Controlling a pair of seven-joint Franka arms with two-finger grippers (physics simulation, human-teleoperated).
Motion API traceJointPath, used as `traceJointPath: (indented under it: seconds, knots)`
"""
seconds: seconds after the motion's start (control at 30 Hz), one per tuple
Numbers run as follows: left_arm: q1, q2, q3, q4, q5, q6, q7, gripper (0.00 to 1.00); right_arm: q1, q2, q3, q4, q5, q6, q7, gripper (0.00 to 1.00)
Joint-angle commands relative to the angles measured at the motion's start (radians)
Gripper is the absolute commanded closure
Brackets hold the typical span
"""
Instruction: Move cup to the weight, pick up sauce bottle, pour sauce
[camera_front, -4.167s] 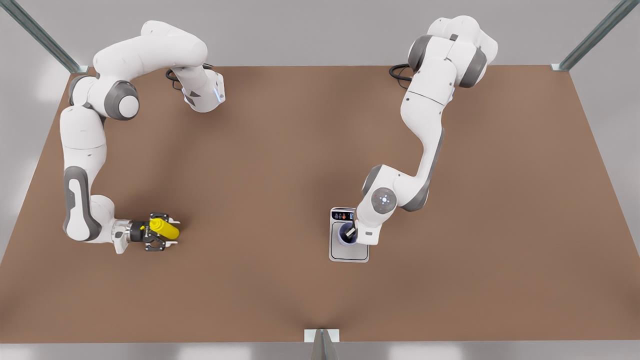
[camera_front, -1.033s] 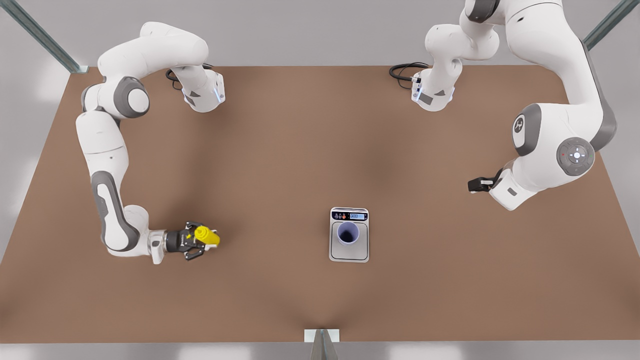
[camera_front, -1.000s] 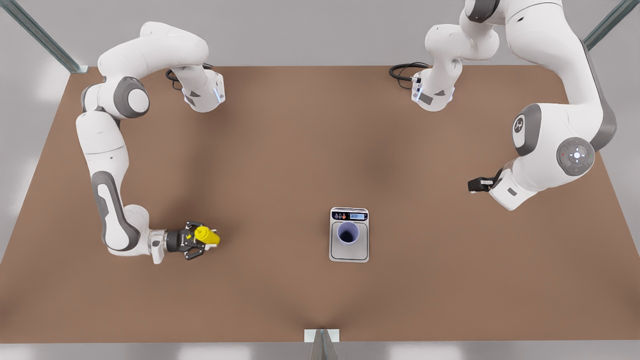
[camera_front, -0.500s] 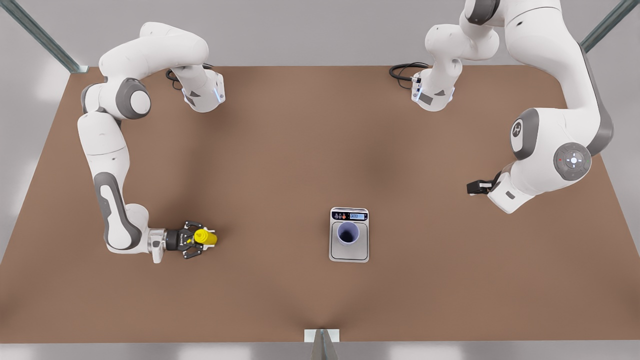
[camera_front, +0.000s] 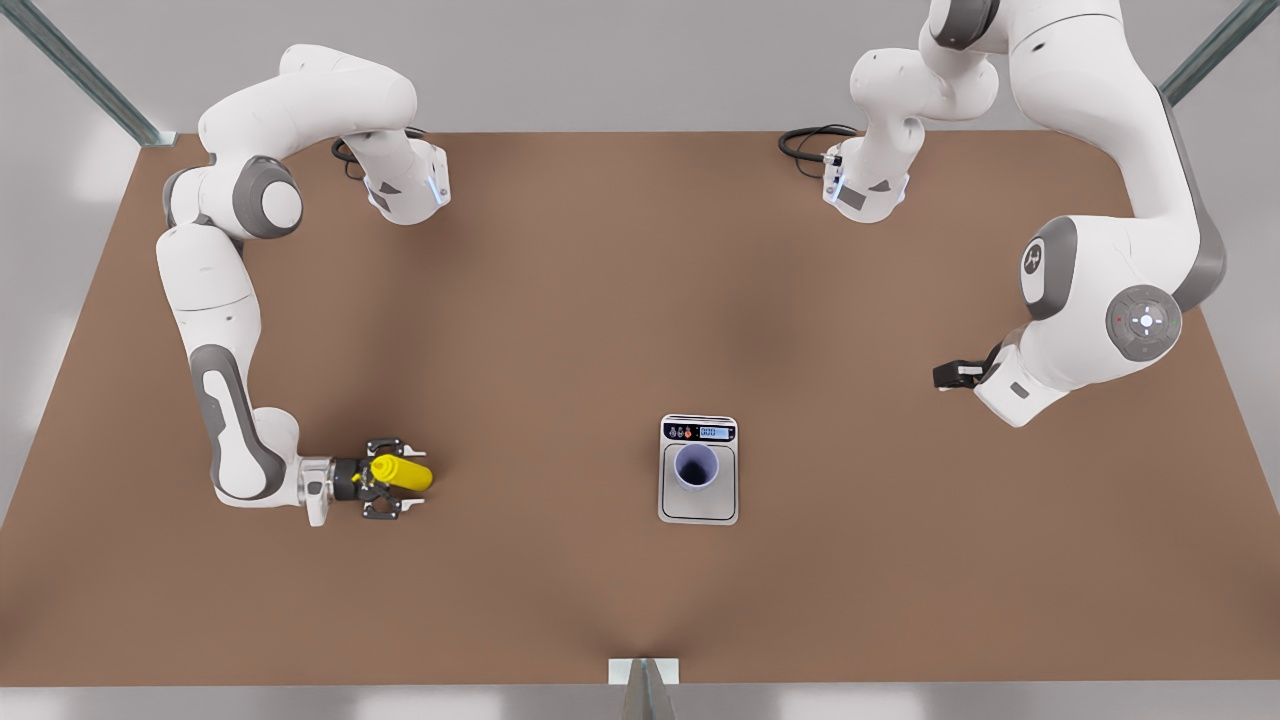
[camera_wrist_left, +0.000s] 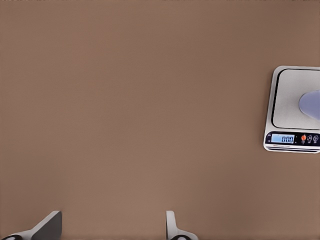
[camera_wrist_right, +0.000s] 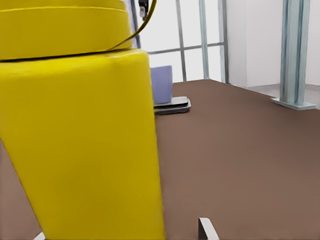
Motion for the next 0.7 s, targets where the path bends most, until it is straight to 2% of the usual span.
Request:
traceJointPath:
  seconds: [0.0,0.67]
  knots:
    - [0.0,0.0,0.0,0.0,0.0,0.0,0.0,0.0,0.0,0.0,0.0,0.0,0.001,0.0,0.0,0.0]
    - [-0.003,0.0,0.0,0.0,0.0,0.0,-0.005,0.0,0.006,0.0,-0.001,-0.002,0.001,0.006,-0.002,0.0]
